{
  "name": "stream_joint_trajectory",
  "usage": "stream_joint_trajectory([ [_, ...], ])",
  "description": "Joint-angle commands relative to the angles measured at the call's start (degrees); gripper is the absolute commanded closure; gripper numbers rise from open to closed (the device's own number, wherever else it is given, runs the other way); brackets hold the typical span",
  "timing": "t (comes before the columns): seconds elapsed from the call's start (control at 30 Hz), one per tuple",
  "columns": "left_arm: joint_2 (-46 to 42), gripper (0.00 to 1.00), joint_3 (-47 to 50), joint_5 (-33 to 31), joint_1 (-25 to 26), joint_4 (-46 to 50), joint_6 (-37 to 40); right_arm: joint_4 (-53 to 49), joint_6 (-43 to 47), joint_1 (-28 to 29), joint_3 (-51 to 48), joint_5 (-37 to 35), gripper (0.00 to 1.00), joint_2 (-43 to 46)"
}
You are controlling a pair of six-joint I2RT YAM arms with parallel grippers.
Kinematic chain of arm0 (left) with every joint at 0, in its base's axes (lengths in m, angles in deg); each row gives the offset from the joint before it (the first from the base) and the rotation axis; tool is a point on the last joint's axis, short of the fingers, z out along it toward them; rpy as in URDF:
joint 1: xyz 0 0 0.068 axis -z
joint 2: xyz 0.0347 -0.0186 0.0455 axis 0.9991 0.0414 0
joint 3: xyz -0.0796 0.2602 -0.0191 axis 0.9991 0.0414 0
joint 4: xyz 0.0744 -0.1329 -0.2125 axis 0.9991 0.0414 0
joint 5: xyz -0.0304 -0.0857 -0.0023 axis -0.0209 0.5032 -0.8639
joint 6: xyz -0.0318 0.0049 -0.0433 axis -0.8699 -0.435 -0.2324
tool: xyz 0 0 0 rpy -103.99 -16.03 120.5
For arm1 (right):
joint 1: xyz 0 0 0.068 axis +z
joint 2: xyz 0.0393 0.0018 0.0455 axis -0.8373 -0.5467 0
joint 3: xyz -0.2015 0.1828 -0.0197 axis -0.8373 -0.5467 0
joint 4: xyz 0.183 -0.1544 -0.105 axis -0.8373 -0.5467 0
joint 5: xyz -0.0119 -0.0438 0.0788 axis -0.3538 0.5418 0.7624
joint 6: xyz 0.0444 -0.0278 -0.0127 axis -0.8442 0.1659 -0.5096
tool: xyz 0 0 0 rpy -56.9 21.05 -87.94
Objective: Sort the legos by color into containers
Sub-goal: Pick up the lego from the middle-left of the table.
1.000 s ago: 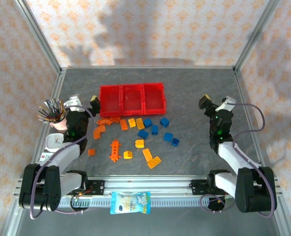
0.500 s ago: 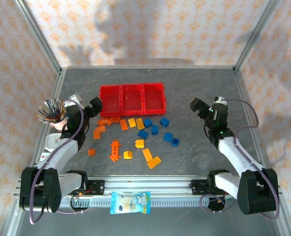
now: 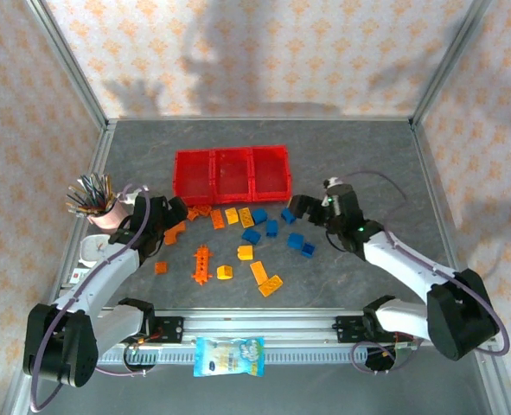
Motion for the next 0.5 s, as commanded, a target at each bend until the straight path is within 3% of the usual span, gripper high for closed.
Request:
stream_joint_trajectory([
  [0.0, 0.46, 0.01, -2.09, -2.26, 0.21, 8.09, -0.22, -0.30, -1.90, 5.76, 2.54, -2.56, 0.00, -1.78],
  [0.3, 7.16, 0.01, -2.23, 0.47, 0.23, 7.14, 1.69, 3.49, -5.00, 17.46, 6.71, -4.04, 0.00, -8.58],
  [0.47, 10.69, 0.04, -2.32, 2.77, 0.28, 6.16, 4.20, 3.71, -4.83, 20.94, 9.49, -5.38, 0.00, -12.39],
])
